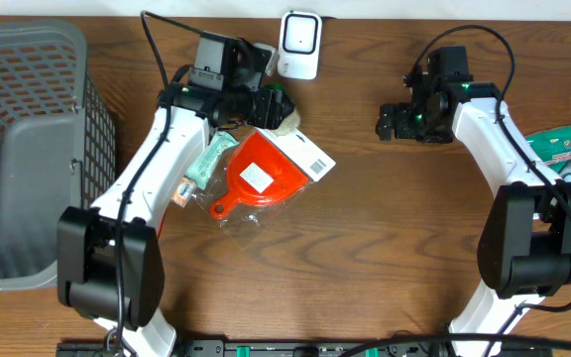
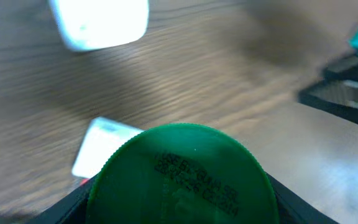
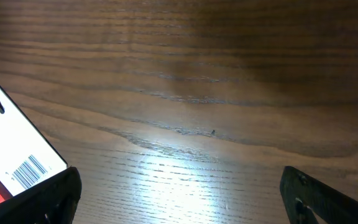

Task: Scan the item barcode
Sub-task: 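Lift the jar and swing it toward the scanner with the left gripper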

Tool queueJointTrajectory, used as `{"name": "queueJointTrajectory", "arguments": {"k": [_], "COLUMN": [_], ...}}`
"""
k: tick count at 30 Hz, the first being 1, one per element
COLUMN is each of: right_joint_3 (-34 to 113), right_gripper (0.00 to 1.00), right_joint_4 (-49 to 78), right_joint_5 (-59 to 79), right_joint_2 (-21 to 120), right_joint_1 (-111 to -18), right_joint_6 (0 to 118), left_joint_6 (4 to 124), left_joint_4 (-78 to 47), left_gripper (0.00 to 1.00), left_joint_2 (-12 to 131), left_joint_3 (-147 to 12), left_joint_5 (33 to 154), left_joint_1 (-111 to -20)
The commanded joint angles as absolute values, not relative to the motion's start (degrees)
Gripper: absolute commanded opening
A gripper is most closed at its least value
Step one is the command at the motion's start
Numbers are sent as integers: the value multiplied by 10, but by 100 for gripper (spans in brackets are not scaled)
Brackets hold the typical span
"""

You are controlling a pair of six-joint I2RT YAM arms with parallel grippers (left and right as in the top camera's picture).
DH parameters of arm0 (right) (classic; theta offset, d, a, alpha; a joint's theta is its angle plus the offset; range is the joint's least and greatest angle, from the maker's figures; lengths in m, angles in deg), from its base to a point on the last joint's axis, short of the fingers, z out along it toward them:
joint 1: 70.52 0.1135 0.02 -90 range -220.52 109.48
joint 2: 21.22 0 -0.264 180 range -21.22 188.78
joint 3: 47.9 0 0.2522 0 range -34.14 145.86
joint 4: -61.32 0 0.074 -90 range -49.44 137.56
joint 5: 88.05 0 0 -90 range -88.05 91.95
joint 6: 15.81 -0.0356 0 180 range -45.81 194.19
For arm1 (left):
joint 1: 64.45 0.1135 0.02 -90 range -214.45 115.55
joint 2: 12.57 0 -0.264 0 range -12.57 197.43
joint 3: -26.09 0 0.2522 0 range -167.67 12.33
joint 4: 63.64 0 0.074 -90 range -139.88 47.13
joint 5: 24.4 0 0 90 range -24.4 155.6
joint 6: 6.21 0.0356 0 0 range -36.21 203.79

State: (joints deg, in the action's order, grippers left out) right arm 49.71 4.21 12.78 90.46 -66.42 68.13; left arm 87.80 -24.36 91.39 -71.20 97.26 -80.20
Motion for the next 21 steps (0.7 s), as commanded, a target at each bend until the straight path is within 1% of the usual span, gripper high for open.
{"name": "queueJointTrajectory", "arguments": {"k": [1, 10, 17, 21], "right_joint_3": [505, 505, 505, 505], "right_gripper": [99, 99, 99, 99], "right_joint_4": [44, 44, 44, 44], "right_joint_5": [124, 124, 124, 125], "right_joint_2": [888, 888, 888, 888], "right_joint_1": [-665, -680, -693, -698], "right_joint_6": [688, 692, 692, 692], "left_joint_6": [935, 982, 1022, 1027], "left_joint_4": [-242, -235, -236, -250], "left_gripper": [7, 7, 7, 7], "left_joint_2": [888, 885, 885, 885], "left_joint_3": [-721, -721, -721, -721], "left_joint_5": [1099, 1297, 1464, 1544], "left_joint_1": [-799, -784, -756, -739]}}
